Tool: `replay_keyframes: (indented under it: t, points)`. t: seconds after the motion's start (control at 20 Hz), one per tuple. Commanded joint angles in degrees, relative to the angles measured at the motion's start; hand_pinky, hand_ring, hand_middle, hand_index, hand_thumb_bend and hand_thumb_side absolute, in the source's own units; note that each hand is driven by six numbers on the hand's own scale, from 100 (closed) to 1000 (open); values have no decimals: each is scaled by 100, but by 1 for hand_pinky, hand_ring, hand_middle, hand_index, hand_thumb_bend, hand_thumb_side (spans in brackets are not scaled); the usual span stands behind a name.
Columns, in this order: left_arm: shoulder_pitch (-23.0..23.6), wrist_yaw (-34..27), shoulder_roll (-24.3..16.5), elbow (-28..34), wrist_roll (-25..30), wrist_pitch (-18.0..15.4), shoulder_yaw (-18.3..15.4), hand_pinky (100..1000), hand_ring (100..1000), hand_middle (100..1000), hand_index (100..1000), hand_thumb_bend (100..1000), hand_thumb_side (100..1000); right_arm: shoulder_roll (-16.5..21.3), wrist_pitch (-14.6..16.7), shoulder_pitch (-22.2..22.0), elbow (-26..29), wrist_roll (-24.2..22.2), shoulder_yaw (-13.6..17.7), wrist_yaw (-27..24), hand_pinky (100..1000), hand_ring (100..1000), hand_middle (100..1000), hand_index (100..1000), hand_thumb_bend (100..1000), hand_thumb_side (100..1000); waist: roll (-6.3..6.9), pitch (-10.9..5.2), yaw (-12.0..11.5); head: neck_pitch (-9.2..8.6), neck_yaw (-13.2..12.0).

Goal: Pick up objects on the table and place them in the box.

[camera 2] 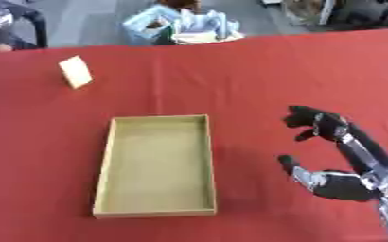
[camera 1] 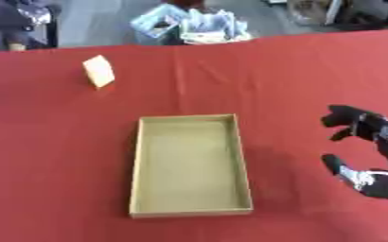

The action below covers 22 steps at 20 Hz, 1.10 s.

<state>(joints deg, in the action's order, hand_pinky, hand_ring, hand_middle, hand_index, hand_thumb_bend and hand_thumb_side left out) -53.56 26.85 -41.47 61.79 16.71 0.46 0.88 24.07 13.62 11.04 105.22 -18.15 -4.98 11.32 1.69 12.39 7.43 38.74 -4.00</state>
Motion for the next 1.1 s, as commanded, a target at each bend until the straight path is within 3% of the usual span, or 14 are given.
replay_keyframes:
  t: [0.05,0.5,1.1]
  points:
    - [-309,206,4,-468,168,-112,-50,725,678,673,775,436,422,109,17,33,43,-26,7,-51,670,807,767,937,302,372,7,-104,21,-5,-29]
    - [-697,908,351,-1645,130,-196,-237,722,676,662,769,459,364,107,26,76,46,-67,-30,-74,670,807,766,937,301,372,38,-66,158,-9,-64]
    - [-741,1650,573,-2274,-334,-148,-326,720,674,662,772,481,368,94,47,153,47,-132,-65,-106,670,807,766,937,300,372,50,24,318,-31,-68]
